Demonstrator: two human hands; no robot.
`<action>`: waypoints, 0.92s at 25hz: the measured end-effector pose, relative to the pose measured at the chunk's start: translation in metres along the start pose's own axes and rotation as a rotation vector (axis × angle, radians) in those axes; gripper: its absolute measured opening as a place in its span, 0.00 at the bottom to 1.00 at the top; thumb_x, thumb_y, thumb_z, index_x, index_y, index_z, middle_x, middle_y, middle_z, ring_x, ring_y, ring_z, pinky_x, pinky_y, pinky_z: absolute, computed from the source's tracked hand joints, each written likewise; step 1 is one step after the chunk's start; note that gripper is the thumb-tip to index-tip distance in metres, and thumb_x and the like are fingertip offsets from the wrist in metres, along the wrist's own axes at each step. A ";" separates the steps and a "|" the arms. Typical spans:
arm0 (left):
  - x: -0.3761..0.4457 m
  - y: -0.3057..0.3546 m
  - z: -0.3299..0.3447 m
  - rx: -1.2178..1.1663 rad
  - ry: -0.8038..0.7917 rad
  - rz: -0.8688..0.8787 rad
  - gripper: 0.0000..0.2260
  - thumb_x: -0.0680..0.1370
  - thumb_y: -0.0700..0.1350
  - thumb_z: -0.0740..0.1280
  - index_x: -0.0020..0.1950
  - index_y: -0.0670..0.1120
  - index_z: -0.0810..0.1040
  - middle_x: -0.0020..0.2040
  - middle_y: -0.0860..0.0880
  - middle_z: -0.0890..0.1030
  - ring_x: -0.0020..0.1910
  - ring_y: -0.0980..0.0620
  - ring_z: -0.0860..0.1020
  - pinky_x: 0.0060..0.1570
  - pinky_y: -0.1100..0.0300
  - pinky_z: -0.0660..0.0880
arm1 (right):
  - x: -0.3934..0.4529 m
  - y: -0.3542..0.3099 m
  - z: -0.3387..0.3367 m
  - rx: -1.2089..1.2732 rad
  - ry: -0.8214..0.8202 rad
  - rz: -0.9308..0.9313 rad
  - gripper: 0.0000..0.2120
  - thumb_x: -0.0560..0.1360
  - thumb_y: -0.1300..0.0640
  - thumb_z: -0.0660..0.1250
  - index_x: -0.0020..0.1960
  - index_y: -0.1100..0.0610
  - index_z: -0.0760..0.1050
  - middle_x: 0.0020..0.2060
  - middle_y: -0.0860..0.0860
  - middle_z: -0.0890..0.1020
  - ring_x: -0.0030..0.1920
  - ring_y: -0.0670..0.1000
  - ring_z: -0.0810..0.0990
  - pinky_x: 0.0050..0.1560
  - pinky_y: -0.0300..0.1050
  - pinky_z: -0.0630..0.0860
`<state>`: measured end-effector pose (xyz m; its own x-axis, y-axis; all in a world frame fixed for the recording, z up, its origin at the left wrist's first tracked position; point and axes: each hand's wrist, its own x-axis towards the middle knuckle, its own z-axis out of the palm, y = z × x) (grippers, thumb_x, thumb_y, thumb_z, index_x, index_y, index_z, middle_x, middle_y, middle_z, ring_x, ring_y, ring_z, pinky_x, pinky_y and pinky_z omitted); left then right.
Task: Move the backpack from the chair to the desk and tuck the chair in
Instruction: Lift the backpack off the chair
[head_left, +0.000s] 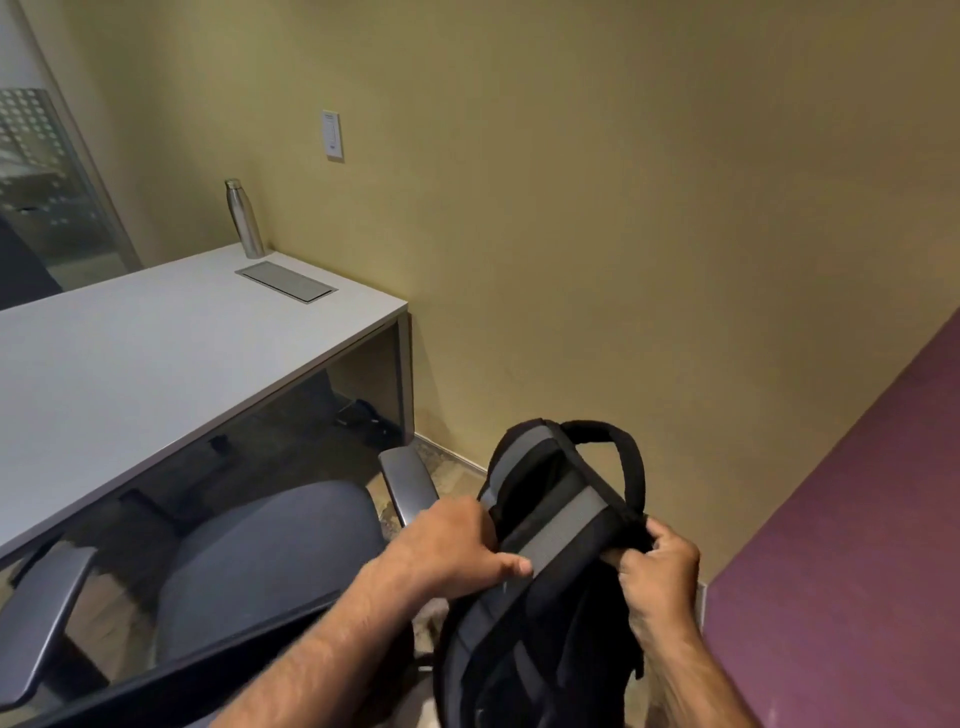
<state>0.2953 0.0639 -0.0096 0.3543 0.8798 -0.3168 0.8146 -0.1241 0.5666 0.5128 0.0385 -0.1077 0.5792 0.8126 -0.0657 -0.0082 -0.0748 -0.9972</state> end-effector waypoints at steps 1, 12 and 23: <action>0.009 -0.001 -0.012 0.033 -0.039 -0.012 0.21 0.70 0.65 0.72 0.41 0.47 0.80 0.36 0.54 0.79 0.38 0.54 0.80 0.38 0.61 0.74 | 0.007 -0.016 0.001 -0.010 -0.016 -0.037 0.26 0.63 0.84 0.69 0.39 0.52 0.83 0.33 0.48 0.87 0.38 0.57 0.84 0.46 0.58 0.83; 0.181 -0.077 -0.113 -0.575 0.006 0.215 0.41 0.60 0.59 0.84 0.70 0.61 0.71 0.70 0.52 0.76 0.71 0.49 0.72 0.71 0.39 0.68 | 0.113 -0.162 0.036 -0.025 -0.302 -0.570 0.38 0.61 0.90 0.64 0.41 0.48 0.87 0.35 0.44 0.86 0.37 0.45 0.83 0.37 0.39 0.80; 0.293 -0.045 -0.098 -0.892 0.649 -0.074 0.07 0.69 0.33 0.75 0.36 0.40 0.79 0.32 0.43 0.83 0.29 0.58 0.75 0.29 0.63 0.73 | 0.315 -0.172 0.120 0.023 -0.534 -0.609 0.32 0.62 0.86 0.70 0.39 0.47 0.87 0.33 0.45 0.86 0.35 0.43 0.82 0.35 0.36 0.79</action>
<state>0.3172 0.3725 -0.0537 -0.2026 0.9773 -0.0611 0.1080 0.0843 0.9906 0.5989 0.3767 0.0387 0.0202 0.8735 0.4864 0.1629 0.4771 -0.8636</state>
